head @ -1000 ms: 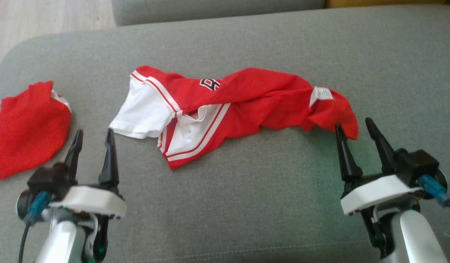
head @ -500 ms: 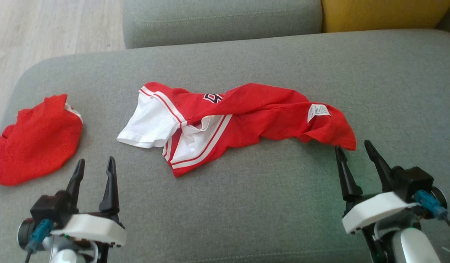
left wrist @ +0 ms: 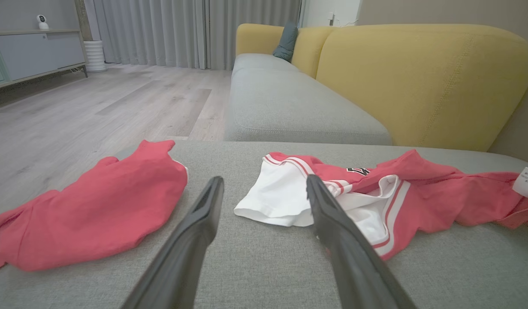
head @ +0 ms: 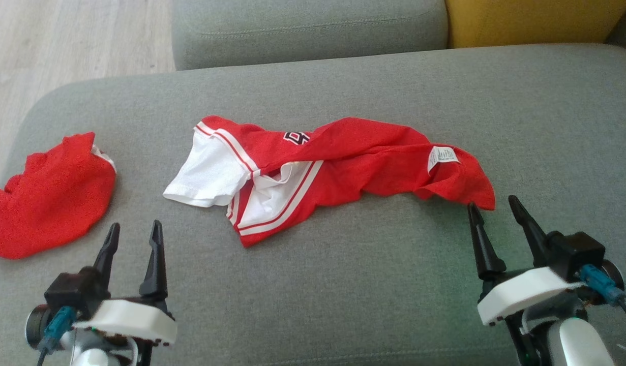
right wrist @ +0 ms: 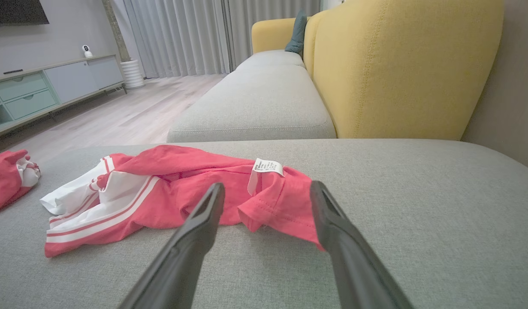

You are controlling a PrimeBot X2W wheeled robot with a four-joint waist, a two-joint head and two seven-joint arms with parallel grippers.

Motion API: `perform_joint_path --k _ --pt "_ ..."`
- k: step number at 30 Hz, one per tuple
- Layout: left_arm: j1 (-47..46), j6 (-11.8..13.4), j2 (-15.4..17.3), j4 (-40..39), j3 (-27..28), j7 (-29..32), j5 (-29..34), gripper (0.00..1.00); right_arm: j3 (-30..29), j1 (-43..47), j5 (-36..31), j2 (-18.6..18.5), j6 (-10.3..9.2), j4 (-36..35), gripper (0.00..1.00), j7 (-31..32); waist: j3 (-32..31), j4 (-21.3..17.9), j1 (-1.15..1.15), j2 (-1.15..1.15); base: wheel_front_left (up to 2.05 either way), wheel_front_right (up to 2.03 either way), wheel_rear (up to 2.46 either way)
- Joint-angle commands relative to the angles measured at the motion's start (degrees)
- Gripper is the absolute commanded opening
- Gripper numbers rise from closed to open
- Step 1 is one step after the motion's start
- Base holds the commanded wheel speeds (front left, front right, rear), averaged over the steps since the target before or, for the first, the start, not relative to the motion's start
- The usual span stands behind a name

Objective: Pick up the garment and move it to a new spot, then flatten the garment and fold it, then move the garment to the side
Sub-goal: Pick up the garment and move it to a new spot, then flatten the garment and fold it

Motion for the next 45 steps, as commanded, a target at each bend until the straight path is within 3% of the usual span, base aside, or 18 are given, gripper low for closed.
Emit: perform_joint_path --k 1,20,24,29,37,45 --pt "-1.5 0.4 1.7 -2.16 1.82 -0.38 0.37 1.0 1.1 -0.82 -0.03 -0.24 -0.05 -2.44 1.0 0.02 0.04 0.02 0.0 0.0 0.0 0.0 0.0" --pt "-3.31 0.57 1.96 -2.6 0.97 -0.46 0.46 1.0 0.35 -2.35 0.0 -0.24 -0.05 -2.16 1.0 -0.18 2.49 1.04 0.0 0.0 0.0 0.0 0.0" --pt "-4.56 -0.32 1.92 -2.74 -0.16 -0.44 0.83 1.0 0.2 -3.14 -0.22 -0.24 -0.05 -2.21 1.0 -0.3 3.79 1.46 0.0 0.0 0.0 0.0 0.0" --pt "-9.53 -3.55 0.91 -1.31 -4.19 0.65 1.62 1.0 0.37 -4.65 -0.44 -0.24 -0.05 -2.48 1.0 -0.44 6.7 1.54 0.0 0.0 0.0 0.0 0.0" --pt "-21.0 -9.81 -3.39 5.6 -12.52 4.8 3.18 1.0 1.31 -7.24 -0.28 -0.24 -0.05 -2.44 1.0 -1.24 11.56 -1.21 0.0 0.0 0.0 0.0 0.0" --pt "-29.39 -11.8 -4.65 14.66 -14.55 7.82 3.56 1.0 1.72 -8.62 0.8 -0.24 -0.05 -1.55 1.0 -2.74 14.81 -5.17 0.0 0.0 0.0 0.0 0.0"
